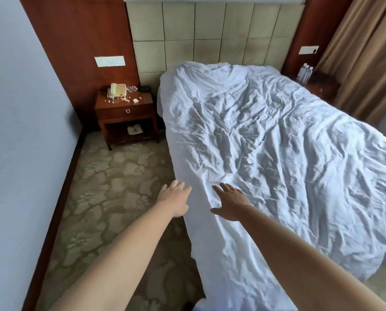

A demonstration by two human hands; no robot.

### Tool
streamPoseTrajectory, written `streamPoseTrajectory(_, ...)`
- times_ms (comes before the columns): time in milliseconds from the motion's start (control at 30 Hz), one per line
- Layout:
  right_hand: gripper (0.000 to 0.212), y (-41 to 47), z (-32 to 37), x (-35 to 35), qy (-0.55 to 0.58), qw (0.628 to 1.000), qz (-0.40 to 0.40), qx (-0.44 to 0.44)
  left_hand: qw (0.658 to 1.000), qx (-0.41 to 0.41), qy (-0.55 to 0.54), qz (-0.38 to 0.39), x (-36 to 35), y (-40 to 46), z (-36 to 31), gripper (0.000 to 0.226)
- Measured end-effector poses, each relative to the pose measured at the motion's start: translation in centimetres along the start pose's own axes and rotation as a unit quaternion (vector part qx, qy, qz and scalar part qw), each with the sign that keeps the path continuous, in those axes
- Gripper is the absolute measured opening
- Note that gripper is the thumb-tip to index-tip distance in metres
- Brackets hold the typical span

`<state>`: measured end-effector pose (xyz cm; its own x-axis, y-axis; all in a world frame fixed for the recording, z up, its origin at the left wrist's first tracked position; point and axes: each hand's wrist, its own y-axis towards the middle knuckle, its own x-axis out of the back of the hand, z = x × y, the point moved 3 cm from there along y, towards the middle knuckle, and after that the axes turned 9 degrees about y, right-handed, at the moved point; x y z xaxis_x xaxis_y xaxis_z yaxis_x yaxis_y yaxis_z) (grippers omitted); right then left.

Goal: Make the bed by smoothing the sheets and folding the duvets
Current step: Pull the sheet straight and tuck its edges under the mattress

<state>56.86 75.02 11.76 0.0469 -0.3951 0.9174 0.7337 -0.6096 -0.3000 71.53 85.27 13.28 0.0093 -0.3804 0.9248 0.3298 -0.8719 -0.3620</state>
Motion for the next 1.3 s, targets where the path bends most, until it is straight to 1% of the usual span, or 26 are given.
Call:
streamPoseTrajectory(133, 0.08, 6.7, 1.4, 2.4, 0.01, 1.0, -0.017, -0.003, 1.0, -0.021, 0.019, -0.008, 1.9, 5.7, 5.1, 0.06)
streamPoseTrajectory(233, 0.079, 13.8, 2.3, 4.7, 0.023, 0.999, -0.03, -0.004, 0.999, -0.03, 0.026, -0.011, 4.4, 11.4, 9.3, 0.057)
streamPoseTrajectory(433, 0.075, 28.8, 4.8, 10.3, 0.047, 0.998, -0.042, 0.003, 1.0, -0.027, 0.016, 0.001, 10.6, 22.5, 17.2, 0.049)
streamPoseTrajectory(633, 0.072, 39.8, 6.4, 15.1, 0.042, 0.998, -0.049, -0.005, 0.999, -0.031, 0.014, -0.001, 14.6, 32.0, 24.3, 0.05)
streamPoseTrajectory(867, 0.074, 55.4, 7.1, 19.0, 0.033, 0.997, -0.053, -0.051, 0.998, -0.059, 0.033, -0.001, 17.5, 46.8, 33.7, 0.048)
streamPoseTrajectory(967, 0.073, 62.4, 7.8, 21.2, 0.032, 0.995, -0.048, -0.08, 0.997, -0.073, 0.02, -0.012, 20.2, 53.8, 38.5, 0.047)
streamPoseTrajectory(1033, 0.073, 66.7, 8.4, 23.3, 0.035, 0.994, -0.046, -0.095, 0.997, -0.081, -0.001, -0.003, 22.0, 58.1, 41.5, 0.045)
streamPoseTrajectory(1100, 0.072, 70.8, 8.7, 25.4, 0.041, 0.991, -0.063, -0.109, 0.995, -0.1, 0.006, 0.003, 23.8, 62.7, 44.1, 0.045)
streamPoseTrajectory(1167, 0.071, 74.3, 8.6, 27.1, 0.052, 0.988, -0.079, -0.126, 0.994, -0.112, 0.02, 0.0, 25.7, 66.9, 46.2, 0.048)
streamPoseTrajectory(1300, 0.07, 80.3, 7.3, 29.1, 0.056, 0.983, -0.082, -0.156, 0.991, -0.128, 0.031, 0.016, 28.2, 74.1, 48.8, 0.051)
